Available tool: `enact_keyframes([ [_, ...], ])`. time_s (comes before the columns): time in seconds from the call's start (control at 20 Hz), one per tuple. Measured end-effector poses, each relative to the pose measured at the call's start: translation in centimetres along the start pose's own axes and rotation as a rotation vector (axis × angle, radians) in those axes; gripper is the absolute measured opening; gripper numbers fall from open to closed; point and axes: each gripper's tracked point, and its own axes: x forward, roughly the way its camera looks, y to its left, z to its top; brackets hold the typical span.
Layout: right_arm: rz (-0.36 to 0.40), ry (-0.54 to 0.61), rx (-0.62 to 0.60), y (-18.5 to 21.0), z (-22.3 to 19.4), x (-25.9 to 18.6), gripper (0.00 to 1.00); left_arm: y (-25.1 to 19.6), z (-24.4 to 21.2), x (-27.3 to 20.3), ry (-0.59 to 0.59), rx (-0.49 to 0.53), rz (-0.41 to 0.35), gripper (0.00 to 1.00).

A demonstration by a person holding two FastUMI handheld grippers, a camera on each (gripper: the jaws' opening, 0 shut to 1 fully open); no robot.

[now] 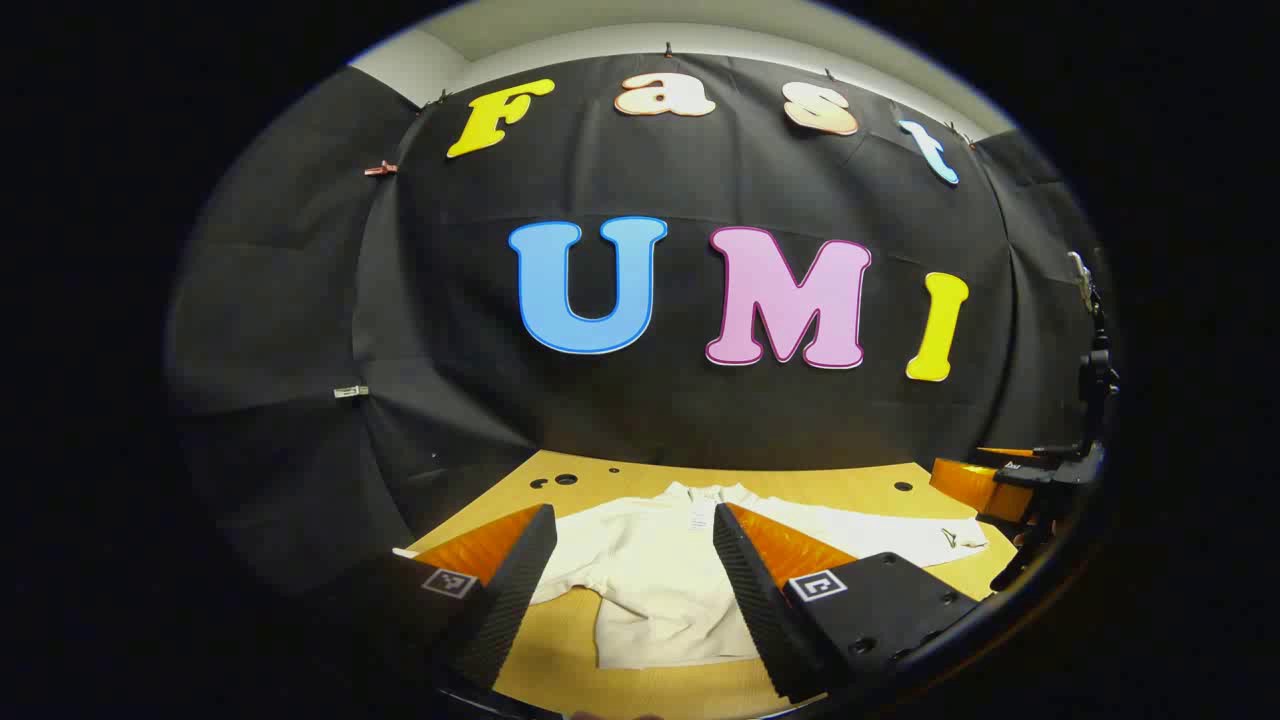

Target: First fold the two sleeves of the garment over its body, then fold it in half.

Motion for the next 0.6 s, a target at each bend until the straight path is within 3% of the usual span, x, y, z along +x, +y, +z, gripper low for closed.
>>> enact_keyframes([
  [0.3, -0.038, -0.027, -0.022, -0.6, 0.5, 0.2, 0.97, 1.0, -0.3, 1.1, -0.014, -0.015, 0.003, 0.97],
  [0.35, -0.046, -0.028, -0.029, -0.7, 0.5, 0.1, 0.97, 0.9, -0.5, 1.3, -0.008, -0.026, -0.007, 0.92],
  [0.4, -0.050, -0.024, -0.033, -0.8, 0.4, 0.0, 0.96, 0.9, -0.6, 1.6, -0.001, -0.037, -0.014, 0.97],
  [0.6, -0.079, -0.012, -0.029, -1.4, -0.2, -0.3, 0.96, 1.2, -1.3, 2.3, 0.013, -0.040, -0.034, 0.97],
])
